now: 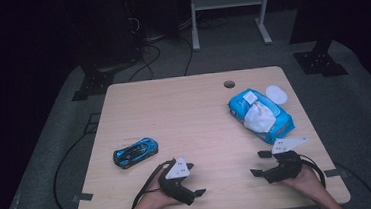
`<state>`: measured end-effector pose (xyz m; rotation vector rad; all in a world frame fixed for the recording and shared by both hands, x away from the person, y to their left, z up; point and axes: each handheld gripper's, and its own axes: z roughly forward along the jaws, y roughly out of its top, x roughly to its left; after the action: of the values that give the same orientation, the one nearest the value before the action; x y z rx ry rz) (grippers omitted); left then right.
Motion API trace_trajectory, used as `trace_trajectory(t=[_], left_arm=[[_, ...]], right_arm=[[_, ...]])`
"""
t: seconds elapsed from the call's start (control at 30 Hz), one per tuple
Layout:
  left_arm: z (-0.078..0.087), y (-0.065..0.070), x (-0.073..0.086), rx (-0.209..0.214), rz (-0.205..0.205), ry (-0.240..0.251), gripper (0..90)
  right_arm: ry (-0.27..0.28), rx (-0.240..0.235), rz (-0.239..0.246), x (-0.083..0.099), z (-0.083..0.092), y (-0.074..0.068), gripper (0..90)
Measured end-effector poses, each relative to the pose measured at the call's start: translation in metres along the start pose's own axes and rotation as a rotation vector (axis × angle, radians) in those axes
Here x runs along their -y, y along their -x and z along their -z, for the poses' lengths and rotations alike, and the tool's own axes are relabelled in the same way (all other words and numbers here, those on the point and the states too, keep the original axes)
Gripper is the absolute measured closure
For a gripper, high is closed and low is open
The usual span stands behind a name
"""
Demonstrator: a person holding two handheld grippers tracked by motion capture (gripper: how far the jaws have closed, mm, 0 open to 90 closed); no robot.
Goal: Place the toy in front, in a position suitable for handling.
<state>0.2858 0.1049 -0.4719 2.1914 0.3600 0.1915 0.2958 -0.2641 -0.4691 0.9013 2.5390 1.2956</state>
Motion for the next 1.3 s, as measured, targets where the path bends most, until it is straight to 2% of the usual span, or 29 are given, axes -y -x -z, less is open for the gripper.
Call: trace_trajectory(t=[0.1, 0.13, 0.27, 0.53, 0.7, 0.73, 0.9, 0.93, 1.1, 1.2, 1.3], left_arm=[[0.002, -0.003, -0.002, -0.005, -0.01, -0.006, 8.1], [0.006, -0.007, -0.003, -0.03, -0.015, 0.01, 8.1], [0.012, -0.014, -0.004, -0.033, -0.01, 0.018, 8.1], [0.031, -0.029, -0.013, -0.059, -0.05, 0.011, 8.1], [0.043, -0.04, -0.014, -0.074, -0.052, 0.0, 8.1], [0.047, -0.044, -0.014, -0.087, -0.056, -0.002, 8.1], [0.058, -0.053, -0.012, -0.093, -0.056, -0.006, 8.1], [0.062, -0.058, -0.01, -0.106, -0.048, -0.016, 8.1], [0.067, -0.066, -0.007, -0.109, -0.045, -0.035, 8.1], [0.073, -0.074, -0.005, -0.14, -0.049, -0.049, 8.1], [0.078, -0.08, -0.003, -0.146, -0.052, -0.051, 8.2]], right_arm=[[0.005, -0.007, -0.016, 0.0, -0.001, 0.001, 22.5], [0.003, -0.007, -0.018, 0.0, -0.001, 0.001, 22.4], [0.01, -0.003, -0.004, -0.001, 0.0, -0.002, 22.5], [0.034, -0.003, -0.011, -0.003, 0.001, -0.004, 22.4], [0.035, -0.009, -0.01, -0.003, 0.0, -0.004, 22.4], [0.036, -0.008, -0.009, -0.004, 0.0, -0.004, 22.4], [0.035, -0.01, -0.005, -0.004, 0.0, -0.004, 22.4], [0.038, -0.012, -0.009, -0.004, 0.0, -0.004, 22.4], [0.044, -0.012, -0.012, -0.004, 0.0, -0.003, 22.4], [0.041, -0.011, -0.011, -0.004, 0.0, -0.003, 22.3], [0.039, -0.014, -0.01, -0.004, -0.001, -0.004, 22.3]])
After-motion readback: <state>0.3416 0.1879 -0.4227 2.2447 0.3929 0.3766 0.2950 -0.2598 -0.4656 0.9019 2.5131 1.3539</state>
